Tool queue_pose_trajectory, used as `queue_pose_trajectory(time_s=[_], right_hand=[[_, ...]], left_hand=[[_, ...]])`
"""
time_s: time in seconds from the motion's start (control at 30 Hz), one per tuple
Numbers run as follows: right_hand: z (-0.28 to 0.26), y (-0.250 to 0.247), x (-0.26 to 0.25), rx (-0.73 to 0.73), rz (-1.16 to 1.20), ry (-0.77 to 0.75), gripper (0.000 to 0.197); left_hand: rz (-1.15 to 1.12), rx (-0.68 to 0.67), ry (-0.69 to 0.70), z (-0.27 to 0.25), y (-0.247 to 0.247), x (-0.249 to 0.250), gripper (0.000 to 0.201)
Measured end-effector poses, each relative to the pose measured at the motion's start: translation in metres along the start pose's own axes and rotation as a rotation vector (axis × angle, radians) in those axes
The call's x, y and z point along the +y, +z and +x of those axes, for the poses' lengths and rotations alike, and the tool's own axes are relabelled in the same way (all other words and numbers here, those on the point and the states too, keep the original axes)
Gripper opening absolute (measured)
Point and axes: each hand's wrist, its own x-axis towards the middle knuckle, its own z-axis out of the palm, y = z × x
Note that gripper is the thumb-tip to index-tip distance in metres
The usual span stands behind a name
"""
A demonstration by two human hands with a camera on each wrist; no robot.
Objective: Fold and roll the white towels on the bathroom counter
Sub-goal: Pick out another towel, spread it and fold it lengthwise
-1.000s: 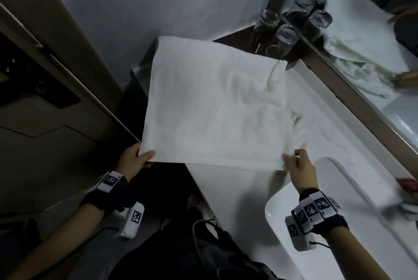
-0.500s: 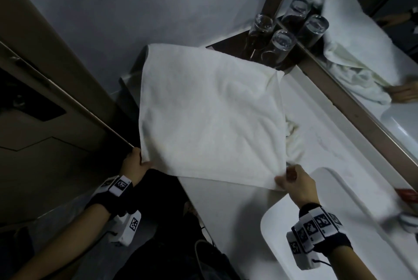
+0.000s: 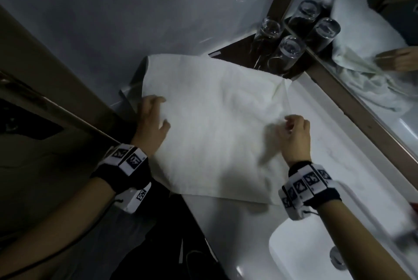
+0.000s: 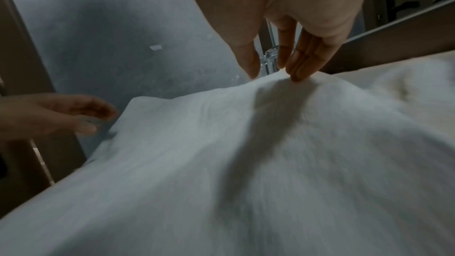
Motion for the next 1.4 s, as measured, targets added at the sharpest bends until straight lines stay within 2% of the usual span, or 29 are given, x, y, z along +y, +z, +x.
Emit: queue_pose_trajectory(time_s=[0.07,0.17,0.23,0.37,0.47,0.6,0.73,0.83,0.93,1.0,1.07,1.1,1.17,1.23,1.3,1.33,1.4], right_hand=[[0.023,0.005,-0.011,0.025,0.018,0.025,0.036],[0.058,0.010,-0.023,0.043,0.022,0.074,0.037],[0.080,0.013,-0.028,0.049,-0.009,0.118,0.038],[0.113,0.019,-0.029,0.043,-0.080,0.195,0.047],[0.129,0.023,-0.029,-0.010,-0.109,0.285,0.052],[0.149,0.022,-0.024,-0.097,-0.159,0.402,0.035],[0.156,0.010,-0.010,-0.038,-0.053,0.458,0.027],[0.156,-0.001,0.000,0.032,0.186,0.556,0.032],[0.155,-0.011,0.004,0.086,0.662,0.695,0.025],[0.153,-0.014,0.004,0.143,0.812,0.673,0.019],[0.151,-0.012,0.004,0.181,0.843,0.583,0.006],[0.150,-0.010,0.005,0.180,0.794,0.540,0.016],[0.147,-0.005,0.005,0.088,0.605,0.444,0.034],[0.145,-0.003,0.001,-0.041,0.341,0.332,0.040],[0.147,-0.002,-0.004,-0.123,0.065,0.247,0.046],[0.148,-0.002,-0.006,-0.155,-0.033,0.231,0.047],[0.148,-0.002,-0.014,-0.176,-0.086,0.259,0.039]], left_hand=[[-0.016,-0.128,0.121,0.018,0.013,0.013,0.056],[0.046,-0.468,0.255,0.036,0.042,0.024,0.082],[0.183,-0.654,0.329,0.040,0.063,0.023,0.093],[0.324,-0.790,0.349,0.039,0.096,0.009,0.106],[0.385,-0.798,0.374,0.038,0.106,0.000,0.111],[0.377,-0.816,0.343,0.040,0.111,0.001,0.114],[0.383,-0.818,0.344,0.040,0.111,0.002,0.114],[0.397,-0.819,0.352,0.040,0.109,0.004,0.113],[0.402,-0.833,0.361,0.041,0.109,0.004,0.113],[0.384,-0.848,0.358,0.042,0.109,0.003,0.114],[0.374,-0.854,0.357,0.041,0.109,0.003,0.113],[0.374,-0.864,0.354,0.041,0.108,0.005,0.112],[0.375,-0.889,0.353,0.041,0.101,0.010,0.108],[0.353,-0.884,0.363,0.048,0.086,0.015,0.095],[0.247,-0.739,0.343,0.065,0.065,0.023,0.073],[0.175,-0.618,0.324,0.077,0.053,0.028,0.060],[0.115,-0.348,0.343,0.105,0.030,0.032,0.041]])
